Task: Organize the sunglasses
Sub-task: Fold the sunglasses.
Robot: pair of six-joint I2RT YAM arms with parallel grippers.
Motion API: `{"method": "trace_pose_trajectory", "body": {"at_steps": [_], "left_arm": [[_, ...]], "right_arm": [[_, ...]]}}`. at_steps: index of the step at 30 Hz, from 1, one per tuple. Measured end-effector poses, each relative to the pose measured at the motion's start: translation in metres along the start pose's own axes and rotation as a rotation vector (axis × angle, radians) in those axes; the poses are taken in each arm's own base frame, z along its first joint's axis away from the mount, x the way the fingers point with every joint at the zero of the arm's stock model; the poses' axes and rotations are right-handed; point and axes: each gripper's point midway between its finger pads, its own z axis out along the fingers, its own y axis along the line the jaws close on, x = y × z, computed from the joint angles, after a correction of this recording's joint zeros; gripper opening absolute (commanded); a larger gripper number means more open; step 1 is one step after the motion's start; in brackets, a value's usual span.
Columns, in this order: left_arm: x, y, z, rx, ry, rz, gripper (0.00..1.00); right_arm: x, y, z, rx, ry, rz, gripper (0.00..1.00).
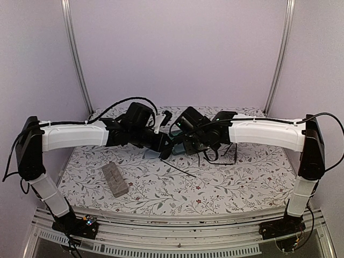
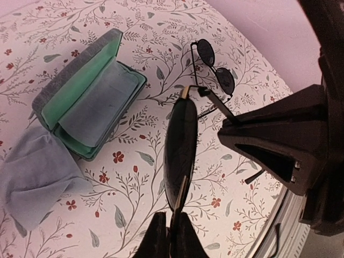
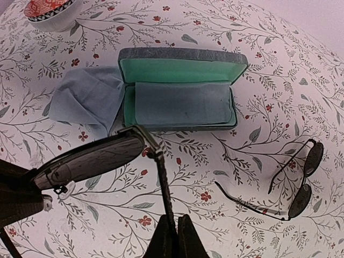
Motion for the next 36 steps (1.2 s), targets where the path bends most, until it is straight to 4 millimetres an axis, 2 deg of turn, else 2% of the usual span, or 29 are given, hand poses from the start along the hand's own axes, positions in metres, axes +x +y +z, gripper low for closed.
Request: {"method": "trace_pose_trajectory", "body": {"at_steps": [3, 7, 12, 15, 17, 21, 25, 30, 36], "left_arm": [[0.001, 0.000, 0.000, 0.000, 0.005, 0.010, 0.04], [0.003, 0.000, 0.000, -0.001, 0.010, 0.010, 0.02], [0.000, 0.001, 0.000, -0.010, -0.001, 0.011, 0.02], [-0.002, 0.003, -0.001, -0.023, -0.010, 0.012, 0.02], [-0.004, 0.003, -0.003, -0.028, -0.022, 0.014, 0.02], [-0.014, -0.001, -0.017, -0.020, -0.076, 0.022, 0.02], [-0.027, -0.012, -0.031, 0.016, -0.137, 0.025, 0.01], [-0.037, -0.026, -0.039, 0.083, -0.178, 0.028, 0.01], [-0.041, -0.040, -0.042, 0.166, -0.193, 0.022, 0.01]], "right_arm": [[-0.001, 0.003, 0.000, -0.014, -0.001, 0.004, 0.07], [-0.002, 0.008, 0.000, -0.042, -0.004, 0.012, 0.25], [-0.005, 0.017, -0.003, -0.095, -0.008, 0.037, 0.40], [-0.010, 0.014, -0.015, -0.123, -0.035, 0.079, 0.43], [-0.016, 0.006, -0.030, -0.152, -0.072, 0.127, 0.42], [-0.032, -0.017, -0.063, -0.206, -0.157, 0.254, 0.32], [-0.045, -0.029, -0.074, -0.248, -0.198, 0.364, 0.22], [-0.054, -0.013, -0.076, -0.352, -0.201, 0.393, 0.08], [-0.059, 0.010, -0.075, -0.452, -0.192, 0.376, 0.03]]}}
